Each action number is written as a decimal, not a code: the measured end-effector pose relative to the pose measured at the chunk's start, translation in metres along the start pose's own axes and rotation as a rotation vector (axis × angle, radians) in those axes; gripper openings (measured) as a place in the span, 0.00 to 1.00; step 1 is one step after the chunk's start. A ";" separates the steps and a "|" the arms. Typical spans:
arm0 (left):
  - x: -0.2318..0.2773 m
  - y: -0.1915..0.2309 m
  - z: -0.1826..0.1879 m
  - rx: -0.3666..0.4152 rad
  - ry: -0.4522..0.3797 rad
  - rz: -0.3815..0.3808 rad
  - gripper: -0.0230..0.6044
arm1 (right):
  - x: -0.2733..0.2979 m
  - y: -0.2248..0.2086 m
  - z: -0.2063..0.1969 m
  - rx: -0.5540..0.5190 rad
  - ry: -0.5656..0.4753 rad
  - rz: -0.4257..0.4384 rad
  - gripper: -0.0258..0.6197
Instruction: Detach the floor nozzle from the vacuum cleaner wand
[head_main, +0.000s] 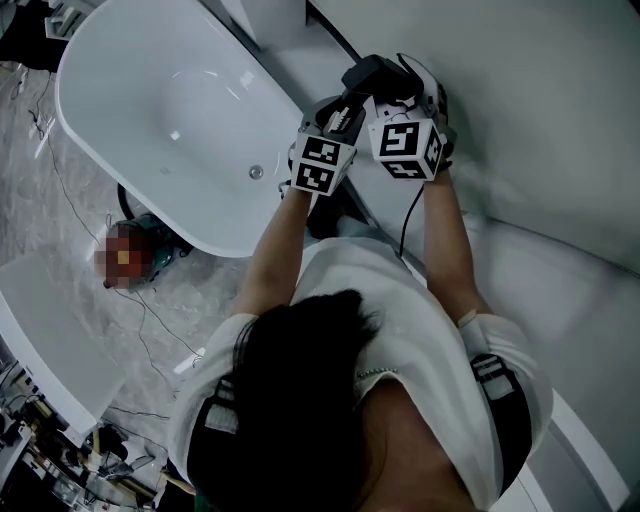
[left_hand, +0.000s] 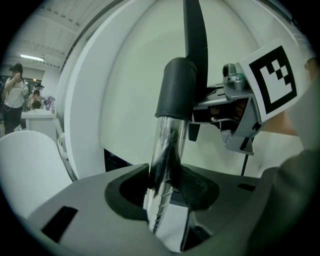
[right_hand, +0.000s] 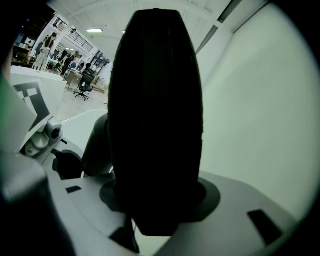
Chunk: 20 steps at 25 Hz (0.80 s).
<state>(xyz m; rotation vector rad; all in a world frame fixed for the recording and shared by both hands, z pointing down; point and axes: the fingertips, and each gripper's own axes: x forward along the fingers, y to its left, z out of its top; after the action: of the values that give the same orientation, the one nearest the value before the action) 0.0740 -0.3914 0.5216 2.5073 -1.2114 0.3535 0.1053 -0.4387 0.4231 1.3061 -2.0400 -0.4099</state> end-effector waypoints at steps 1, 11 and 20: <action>0.000 0.000 0.001 0.000 -0.001 -0.001 0.29 | -0.001 -0.001 0.000 0.001 0.005 -0.005 0.37; -0.001 0.001 -0.002 0.000 -0.004 -0.005 0.29 | -0.006 0.001 -0.003 0.021 0.047 -0.037 0.37; -0.001 -0.002 0.000 0.005 -0.008 -0.022 0.29 | -0.012 -0.002 -0.004 0.025 0.081 -0.051 0.37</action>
<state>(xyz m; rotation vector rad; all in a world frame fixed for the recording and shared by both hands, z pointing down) 0.0748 -0.3901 0.5206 2.5264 -1.1863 0.3413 0.1127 -0.4284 0.4202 1.3695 -1.9539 -0.3499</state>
